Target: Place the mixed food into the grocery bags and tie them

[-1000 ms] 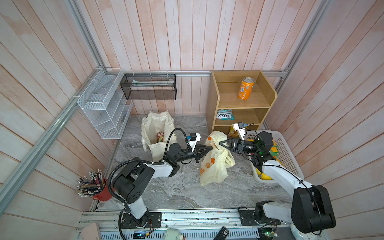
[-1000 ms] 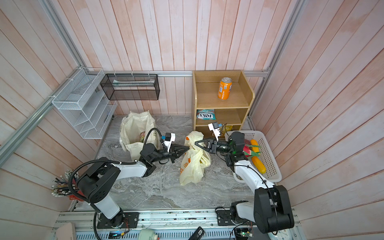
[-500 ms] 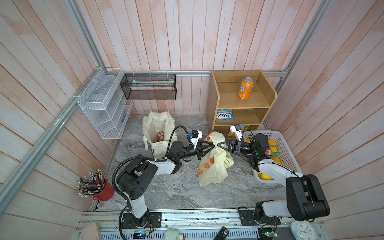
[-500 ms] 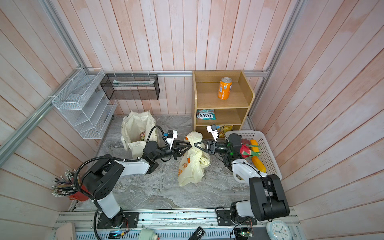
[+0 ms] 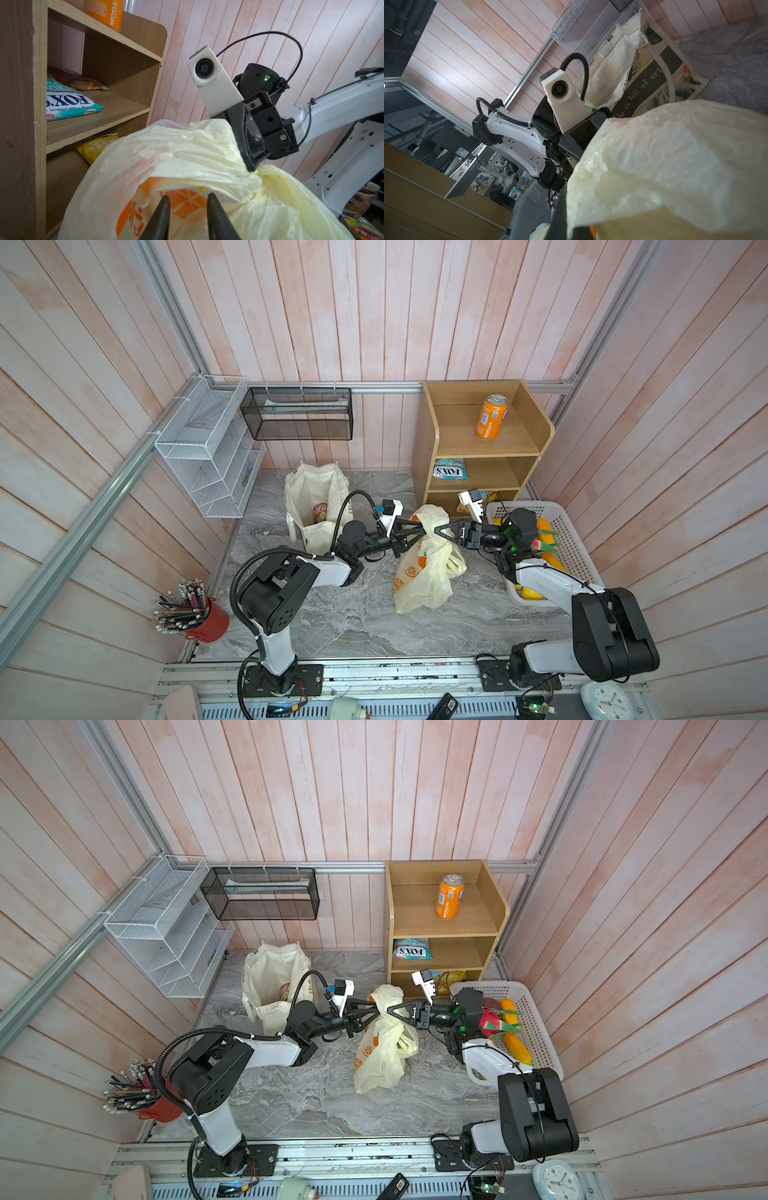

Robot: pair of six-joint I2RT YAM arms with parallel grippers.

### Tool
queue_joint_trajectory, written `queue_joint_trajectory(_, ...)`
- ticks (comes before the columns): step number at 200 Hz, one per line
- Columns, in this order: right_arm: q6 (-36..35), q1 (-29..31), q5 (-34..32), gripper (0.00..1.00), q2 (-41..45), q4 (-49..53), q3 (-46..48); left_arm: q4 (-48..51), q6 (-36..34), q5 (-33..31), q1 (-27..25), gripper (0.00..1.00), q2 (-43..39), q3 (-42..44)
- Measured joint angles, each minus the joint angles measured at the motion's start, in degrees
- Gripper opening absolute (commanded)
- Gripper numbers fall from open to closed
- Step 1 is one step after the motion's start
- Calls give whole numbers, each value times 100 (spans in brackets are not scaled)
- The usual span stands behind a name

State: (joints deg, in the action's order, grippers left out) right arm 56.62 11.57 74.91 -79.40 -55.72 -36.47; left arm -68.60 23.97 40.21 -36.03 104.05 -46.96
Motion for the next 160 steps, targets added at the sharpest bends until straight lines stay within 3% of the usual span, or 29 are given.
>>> queue_joint_trajectory(108, 0, 142, 4, 0, -98, -46, 0, -638, 136, 916, -90, 42, 190, -114)
queue_joint_trajectory(160, 2, 232, 39, 0, -146, -90, 0, -772, 273, 1054, -90, 45, 195, -105)
